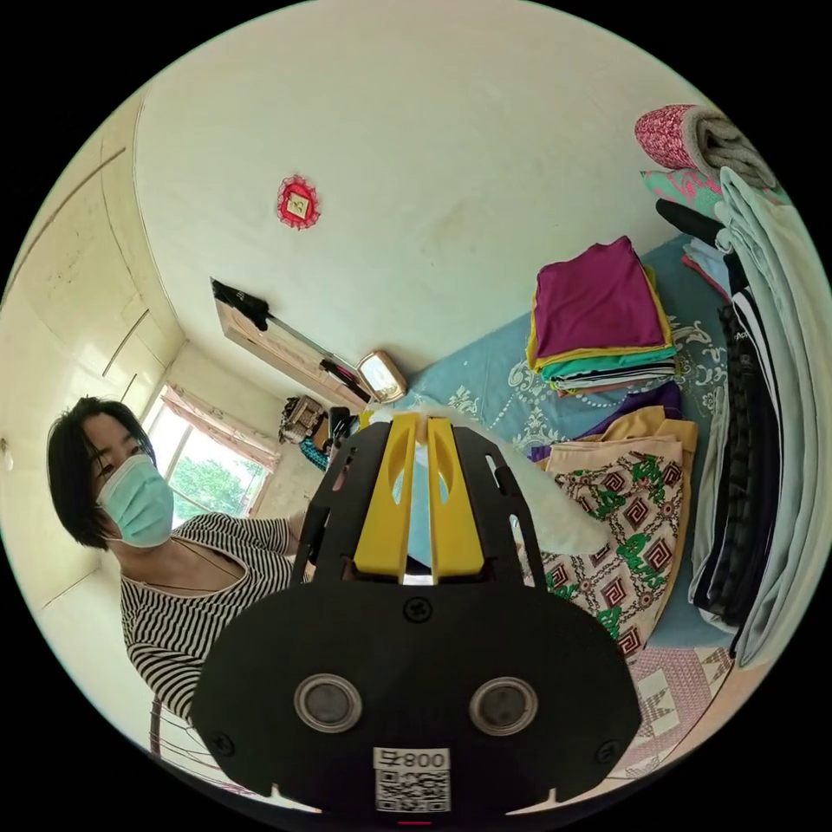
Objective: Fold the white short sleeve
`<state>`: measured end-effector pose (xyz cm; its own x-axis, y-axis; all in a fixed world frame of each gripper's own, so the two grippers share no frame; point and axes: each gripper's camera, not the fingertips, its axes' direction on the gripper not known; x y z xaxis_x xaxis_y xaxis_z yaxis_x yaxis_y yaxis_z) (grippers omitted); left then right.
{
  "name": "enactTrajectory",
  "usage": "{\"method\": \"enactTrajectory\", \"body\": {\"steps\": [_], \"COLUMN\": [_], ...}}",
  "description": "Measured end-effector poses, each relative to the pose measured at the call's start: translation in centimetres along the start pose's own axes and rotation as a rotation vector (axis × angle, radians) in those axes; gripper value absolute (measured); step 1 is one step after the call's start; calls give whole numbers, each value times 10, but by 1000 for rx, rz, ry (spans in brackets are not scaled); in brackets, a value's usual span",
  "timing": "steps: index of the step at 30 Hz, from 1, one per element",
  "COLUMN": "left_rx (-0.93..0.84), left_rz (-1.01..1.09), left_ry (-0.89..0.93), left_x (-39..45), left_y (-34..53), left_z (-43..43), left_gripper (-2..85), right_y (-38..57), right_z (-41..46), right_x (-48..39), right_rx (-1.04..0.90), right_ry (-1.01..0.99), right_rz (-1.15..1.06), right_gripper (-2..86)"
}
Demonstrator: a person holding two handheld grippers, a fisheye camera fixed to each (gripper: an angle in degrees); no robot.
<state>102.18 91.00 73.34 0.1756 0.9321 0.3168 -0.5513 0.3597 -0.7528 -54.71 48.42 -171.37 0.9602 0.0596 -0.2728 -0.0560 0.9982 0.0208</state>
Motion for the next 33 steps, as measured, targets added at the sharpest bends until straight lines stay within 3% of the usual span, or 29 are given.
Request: {"method": "enactTrajectory", "body": {"steps": [5,9,12,16,19,24,26,33], "left_rx": [38,125,173,171,113,-142,-179,-143], "left_rz": [23,190,369,458,381,58,-21,-24], "left_ry": [-51,-90,-140,-192,-251,-404,-361,-310], "left_x": [12,75,130,148,108,-21,-47,-44], "left_y": [-103,-216,-278,-321,-333,-320,-312,-328], "left_z": [7,4,7,30,64,148,163,182], "left_gripper": [16,16,15,16,16,17,17,16], "right_y": [-56,-131,-185,-226,-234,-219,-205,-186], "right_z": [5,-8,-24,-27,2,70,100,113], "right_x": [91,92,69,82,140,292,347,368], "right_rx": [45,113,146,161,115,-14,-107,-89], "right_ry": [-76,-88,-3,166,302,413,493,512], "right_rz": [44,-69,-200,-249,-171,137,254,244], "right_gripper": [17,16,16,16,17,18,17,15]}}
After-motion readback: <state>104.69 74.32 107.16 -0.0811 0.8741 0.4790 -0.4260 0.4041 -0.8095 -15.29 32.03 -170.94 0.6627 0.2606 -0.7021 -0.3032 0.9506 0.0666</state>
